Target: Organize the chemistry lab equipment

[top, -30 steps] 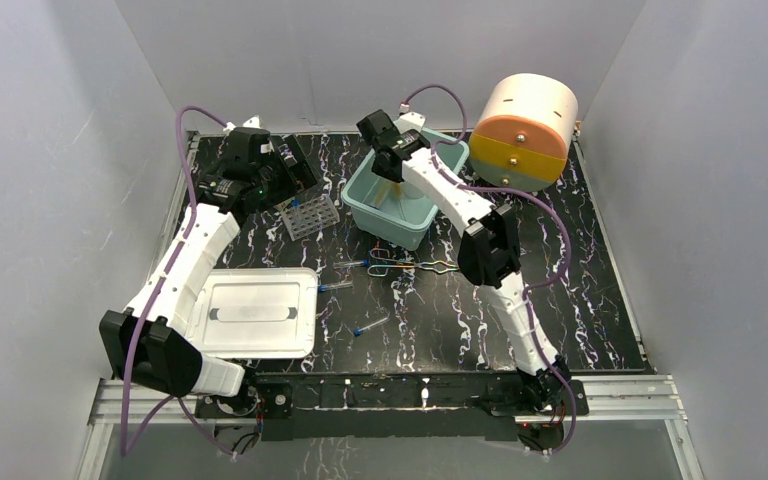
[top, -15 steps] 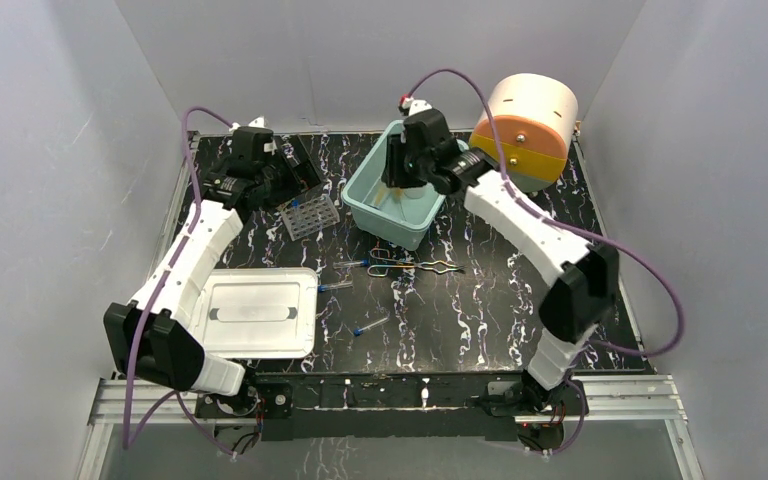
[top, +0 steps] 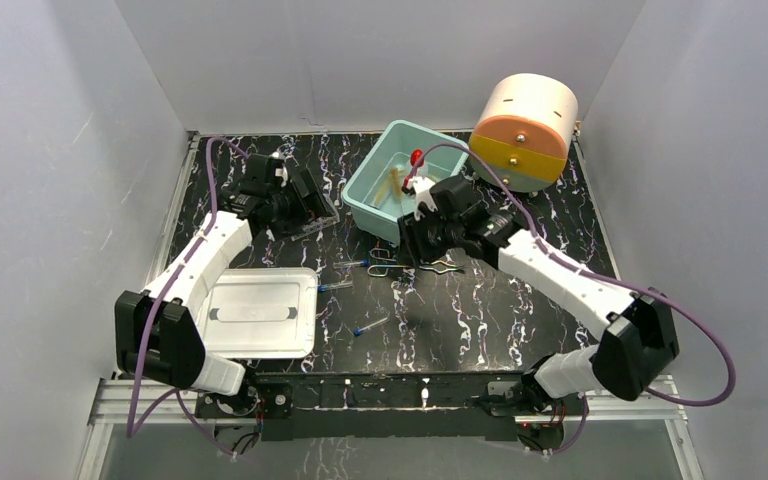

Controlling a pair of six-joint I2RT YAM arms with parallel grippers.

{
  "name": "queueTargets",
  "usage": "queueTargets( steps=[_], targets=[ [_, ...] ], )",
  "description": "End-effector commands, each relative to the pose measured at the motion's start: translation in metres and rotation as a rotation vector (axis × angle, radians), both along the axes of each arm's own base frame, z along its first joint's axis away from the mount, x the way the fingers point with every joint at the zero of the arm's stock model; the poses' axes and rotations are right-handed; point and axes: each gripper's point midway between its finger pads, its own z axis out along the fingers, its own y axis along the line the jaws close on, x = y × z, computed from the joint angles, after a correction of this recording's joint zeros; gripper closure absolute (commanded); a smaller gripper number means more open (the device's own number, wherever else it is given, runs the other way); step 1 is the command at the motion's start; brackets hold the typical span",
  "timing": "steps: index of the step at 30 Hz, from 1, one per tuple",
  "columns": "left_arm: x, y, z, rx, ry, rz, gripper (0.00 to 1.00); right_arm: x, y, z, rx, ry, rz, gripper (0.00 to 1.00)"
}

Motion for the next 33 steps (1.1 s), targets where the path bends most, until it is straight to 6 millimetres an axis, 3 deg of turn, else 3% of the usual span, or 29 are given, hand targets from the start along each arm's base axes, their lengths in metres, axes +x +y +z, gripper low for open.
queueTargets(
  steps=[1, 6, 12, 19, 28, 33],
  targets=[
    [-0.007, -0.012, 0.015, -0.054, -0.059, -0.081, 0.1, -0.003, 0.007, 0.022, 0.082, -0.148, 0.028, 0.47],
    [-0.01, -0.023, 0.017, -0.085, -0.074, -0.124, 0.13, 0.003, -0.017, -0.009, -0.013, -0.185, -0.082, 0.4],
    [-0.007, -0.02, 0.023, -0.069, -0.096, -0.118, 0.13, 0.017, -0.051, -0.038, -0.149, -0.168, -0.269, 0.32],
    [-0.002, -0.021, 0.026, -0.071, -0.1, -0.117, 0.13, 0.02, -0.085, -0.06, 0.033, 0.044, -0.446, 0.32],
    [0.001, -0.021, 0.027, -0.063, -0.104, -0.113, 0.13, 0.038, -0.138, -0.088, 0.1, 0.256, -0.695, 0.32],
    [0.001, -0.02, 0.028, -0.059, -0.108, -0.111, 0.12, 0.045, -0.146, -0.109, 0.065, 0.37, -0.755, 0.37]
  ],
)
